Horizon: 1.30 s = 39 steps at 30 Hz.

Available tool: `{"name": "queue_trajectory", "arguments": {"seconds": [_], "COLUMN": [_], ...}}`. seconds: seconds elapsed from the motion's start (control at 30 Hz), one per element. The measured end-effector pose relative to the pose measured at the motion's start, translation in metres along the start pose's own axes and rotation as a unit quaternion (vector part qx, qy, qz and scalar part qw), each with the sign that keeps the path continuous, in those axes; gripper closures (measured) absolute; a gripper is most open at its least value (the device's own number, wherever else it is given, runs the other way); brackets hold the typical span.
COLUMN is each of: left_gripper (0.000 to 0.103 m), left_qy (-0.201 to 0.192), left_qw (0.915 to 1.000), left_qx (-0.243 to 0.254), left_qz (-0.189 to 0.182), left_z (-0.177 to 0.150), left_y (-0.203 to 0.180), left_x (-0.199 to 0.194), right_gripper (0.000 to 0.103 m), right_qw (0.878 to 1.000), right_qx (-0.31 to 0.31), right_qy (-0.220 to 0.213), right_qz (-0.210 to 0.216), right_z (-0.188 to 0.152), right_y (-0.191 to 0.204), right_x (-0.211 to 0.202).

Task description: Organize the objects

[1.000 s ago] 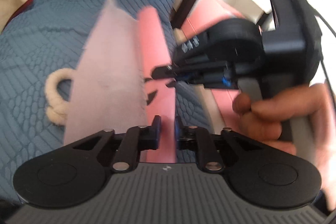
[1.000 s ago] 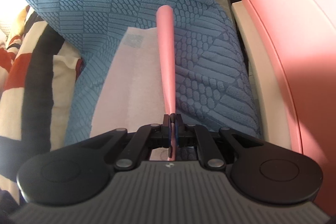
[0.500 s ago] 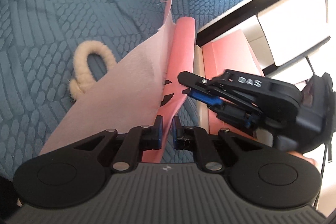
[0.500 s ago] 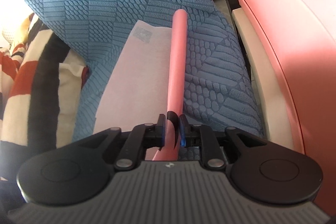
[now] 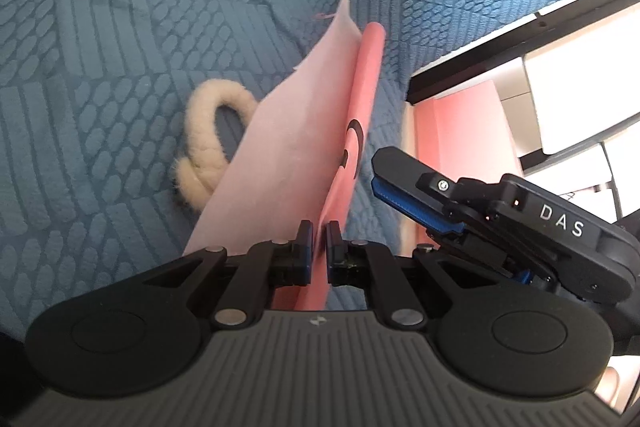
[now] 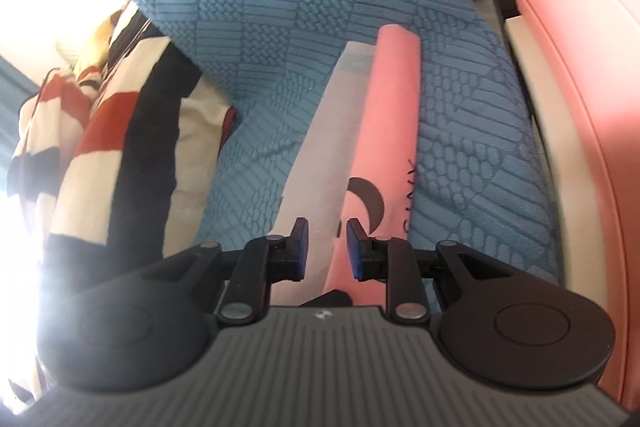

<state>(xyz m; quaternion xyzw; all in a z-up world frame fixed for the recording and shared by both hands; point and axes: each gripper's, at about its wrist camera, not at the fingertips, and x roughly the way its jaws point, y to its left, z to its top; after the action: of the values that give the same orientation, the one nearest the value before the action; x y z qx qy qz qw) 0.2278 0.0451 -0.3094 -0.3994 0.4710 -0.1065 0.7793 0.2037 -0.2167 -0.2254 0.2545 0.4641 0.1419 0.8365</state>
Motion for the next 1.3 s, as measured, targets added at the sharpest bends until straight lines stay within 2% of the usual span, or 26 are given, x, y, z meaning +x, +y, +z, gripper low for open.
{"name": "queue_trajectory", "arguments": {"seconds": [0.27,0.37,0.53,0.73,0.83,1.0,1.3], "left_gripper": [0.095,0.094,0.094,0.094,0.094,0.094,0.095], "left_qy": [0.003,0.002,-0.01,-0.03,-0.022,-0.014,0.012], "left_qw": [0.9998,0.9995,0.999,0.9992,0.9986,0.9985,0.9935], "left_qx": [0.001,0.017,0.023,0.023,0.037,0.045,0.097], "left_qz": [0.018,0.027,0.038,0.013,0.032,0.028,0.059], "left_z": [0.002,0.005,0.008,0.012,0.01,0.003,-0.007], "left_y": [0.005,0.001,-0.001,-0.007,-0.012,-0.013,-0.023], "left_x": [0.001,-0.002,-0.011,-0.026,-0.025,-0.028,-0.002], "right_gripper": [0.081,0.081,0.082,0.085,0.085,0.087,0.087], "right_qw": [0.999,0.998,0.998,0.998,0.998,0.998,0.997], "right_qx": [-0.028,-0.039,-0.02,0.004,0.019,0.026,0.041], "right_qy": [0.028,0.035,0.046,0.06,0.06,0.062,0.058], "right_qz": [-0.029,-0.041,-0.036,-0.021,-0.013,-0.008,-0.004], "right_z": [-0.005,-0.007,-0.008,-0.008,-0.008,-0.008,-0.008], "right_y": [0.008,0.01,0.003,-0.007,-0.012,-0.016,-0.022], "right_x": [0.023,0.027,0.033,0.037,0.037,0.036,0.034]}}
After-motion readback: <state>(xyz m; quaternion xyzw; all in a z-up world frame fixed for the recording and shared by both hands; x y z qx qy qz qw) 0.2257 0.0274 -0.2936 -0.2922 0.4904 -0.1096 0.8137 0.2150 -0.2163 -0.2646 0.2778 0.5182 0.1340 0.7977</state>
